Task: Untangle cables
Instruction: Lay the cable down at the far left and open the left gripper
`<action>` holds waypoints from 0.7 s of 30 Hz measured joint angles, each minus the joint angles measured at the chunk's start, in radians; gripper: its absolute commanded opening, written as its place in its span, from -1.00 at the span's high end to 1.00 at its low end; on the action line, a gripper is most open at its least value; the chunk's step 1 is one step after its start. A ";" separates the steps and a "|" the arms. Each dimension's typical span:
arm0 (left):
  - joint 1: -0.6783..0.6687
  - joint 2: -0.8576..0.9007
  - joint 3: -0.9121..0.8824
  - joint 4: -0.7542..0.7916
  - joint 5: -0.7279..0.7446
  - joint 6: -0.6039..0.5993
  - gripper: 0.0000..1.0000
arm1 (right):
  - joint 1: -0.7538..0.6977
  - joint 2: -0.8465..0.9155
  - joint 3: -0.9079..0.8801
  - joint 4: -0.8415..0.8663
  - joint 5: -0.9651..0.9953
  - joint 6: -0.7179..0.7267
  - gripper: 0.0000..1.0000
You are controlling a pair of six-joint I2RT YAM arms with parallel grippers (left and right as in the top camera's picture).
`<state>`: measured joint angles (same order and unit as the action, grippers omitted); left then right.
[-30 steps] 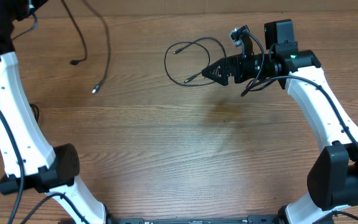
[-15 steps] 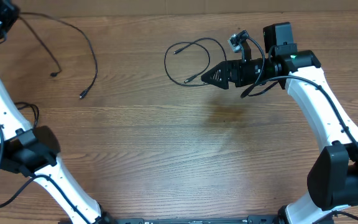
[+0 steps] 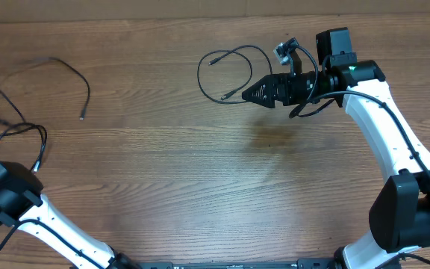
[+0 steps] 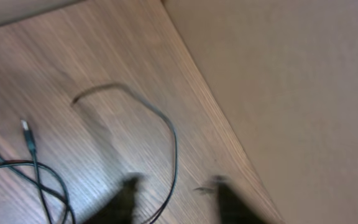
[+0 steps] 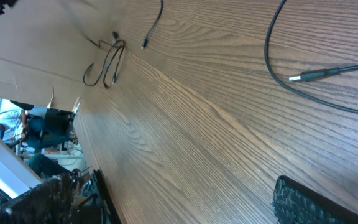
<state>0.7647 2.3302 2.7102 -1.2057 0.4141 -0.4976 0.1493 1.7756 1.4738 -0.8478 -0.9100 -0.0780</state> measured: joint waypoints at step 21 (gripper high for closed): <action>0.026 0.000 0.000 -0.094 0.323 0.163 -1.00 | 0.000 0.000 0.000 0.000 0.000 0.000 -1.00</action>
<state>0.7906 2.3302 2.7102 -1.2999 0.7368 -0.3347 0.1493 1.7756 1.4738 -0.8482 -0.9096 -0.0776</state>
